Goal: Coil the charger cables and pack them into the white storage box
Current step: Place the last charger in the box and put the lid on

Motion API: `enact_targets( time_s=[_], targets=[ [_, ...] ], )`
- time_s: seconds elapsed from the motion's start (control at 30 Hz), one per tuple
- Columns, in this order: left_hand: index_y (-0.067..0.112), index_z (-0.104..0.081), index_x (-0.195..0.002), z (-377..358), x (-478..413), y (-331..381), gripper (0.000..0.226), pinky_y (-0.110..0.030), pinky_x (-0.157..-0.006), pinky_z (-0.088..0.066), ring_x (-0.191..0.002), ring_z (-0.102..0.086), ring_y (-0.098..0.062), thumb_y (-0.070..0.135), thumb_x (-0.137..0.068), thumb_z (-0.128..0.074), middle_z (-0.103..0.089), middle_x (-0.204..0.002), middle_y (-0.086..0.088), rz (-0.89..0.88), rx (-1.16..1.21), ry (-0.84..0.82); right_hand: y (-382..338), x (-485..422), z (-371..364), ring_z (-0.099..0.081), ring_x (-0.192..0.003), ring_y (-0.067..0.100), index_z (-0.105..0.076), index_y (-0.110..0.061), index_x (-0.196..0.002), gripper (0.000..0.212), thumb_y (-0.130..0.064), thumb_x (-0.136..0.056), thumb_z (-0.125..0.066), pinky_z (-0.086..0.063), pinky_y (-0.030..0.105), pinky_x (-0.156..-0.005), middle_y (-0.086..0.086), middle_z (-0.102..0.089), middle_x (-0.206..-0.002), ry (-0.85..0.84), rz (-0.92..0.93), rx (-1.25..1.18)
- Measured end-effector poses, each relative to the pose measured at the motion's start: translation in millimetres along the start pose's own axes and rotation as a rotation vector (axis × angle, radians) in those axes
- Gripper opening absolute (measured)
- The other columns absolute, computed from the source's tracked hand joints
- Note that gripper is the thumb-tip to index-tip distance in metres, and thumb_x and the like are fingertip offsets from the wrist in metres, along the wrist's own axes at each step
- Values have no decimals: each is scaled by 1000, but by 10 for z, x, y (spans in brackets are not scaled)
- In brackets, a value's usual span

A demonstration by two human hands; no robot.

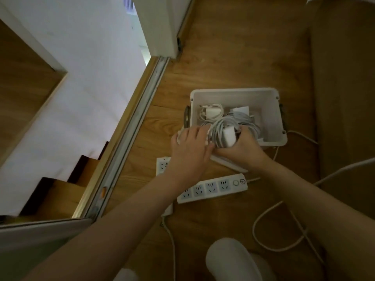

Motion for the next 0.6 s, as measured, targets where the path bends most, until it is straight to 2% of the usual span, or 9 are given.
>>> enact_targets(
  time_s=[0.03, 0.13, 0.27, 0.33, 0.43, 0.47, 0.53, 0.6],
  targets=[
    [24, -33, -140, -94, -80, -83, 47, -42, -109, -20, -129, -33, -19, 38, -96, -30, -41, -137, 1, -4, -49, -16, 62, -114, 48, -54, -102, 9, -40, -11, -126, 96, -51, -51, -85, -48, 27, -86, -6, -56, -113, 28, -5, 29],
    [27, -30, -141, -417, -297, -334, 47, -47, -112, -18, -134, -27, -20, 30, -96, -43, -36, -142, 2, -16, -238, -114, 218, -459, 137, -49, -100, 14, -35, -6, -126, 80, -28, -66, -83, -42, 27, -82, 0, -48, -108, 60, -39, 133],
    [27, -37, -135, -782, -446, -556, 43, -49, -111, -18, -132, -30, -22, 24, -94, -49, -41, -138, 2, -28, -319, -196, 411, -917, 48, -50, -113, 27, -33, -2, -129, 86, -31, -65, -83, -43, 33, -85, 13, -50, -123, 83, -82, 287],
    [25, -43, -127, -892, -500, -616, 39, -45, -109, -23, -126, -36, -22, 13, -91, -50, -46, -130, 3, -40, -291, -162, 535, -1111, -90, -49, -118, 29, -29, -1, -134, 95, -34, -64, -83, -44, 37, -90, 15, -49, -129, 66, -110, 326],
    [23, -51, -115, -959, -550, -657, 37, -40, -102, -28, -115, -43, -24, 1, -85, -52, -53, -116, 3, -36, -237, -66, 642, -1299, -276, -51, -114, 30, -28, -1, -133, 95, -38, -65, -83, -45, 37, -81, 16, -50, -125, 60, -147, 397],
    [22, -54, -111, -971, -549, -665, 35, -40, -99, -30, -113, -44, -25, -1, -84, -53, -55, -113, 1, -35, -216, -38, 665, -1339, -327, -50, -115, 31, -28, -1, -133, 95, -38, -65, -83, -45, 38, -82, 16, -49, -126, 57, -164, 408],
    [20, -58, -104, -983, -537, -689, 31, -42, -97, -31, -109, -48, -27, -2, -82, -56, -58, -107, -1, -39, -174, 8, 677, -1379, -426, -45, -121, 31, -25, 0, -136, 98, -41, -66, -81, -43, 39, -93, 16, -43, -133, 39, -189, 448],
    [20, -59, -103, -996, -531, -713, 31, -42, -97, -32, -108, -49, -27, -2, -82, -58, -59, -105, 0, -51, -169, 27, 643, -1390, -516, -35, -130, 30, -21, 1, -140, 101, -48, -71, -75, -37, 38, -101, 17, -30, -142, 11, -203, 638]
  ],
)
Point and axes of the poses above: each hand's wrist, its own x-axis away from the middle knuckle, its own z-axis out of the back of the hand, y = z × x, the point moved 4 cm from there along -x, towards the middle knuckle
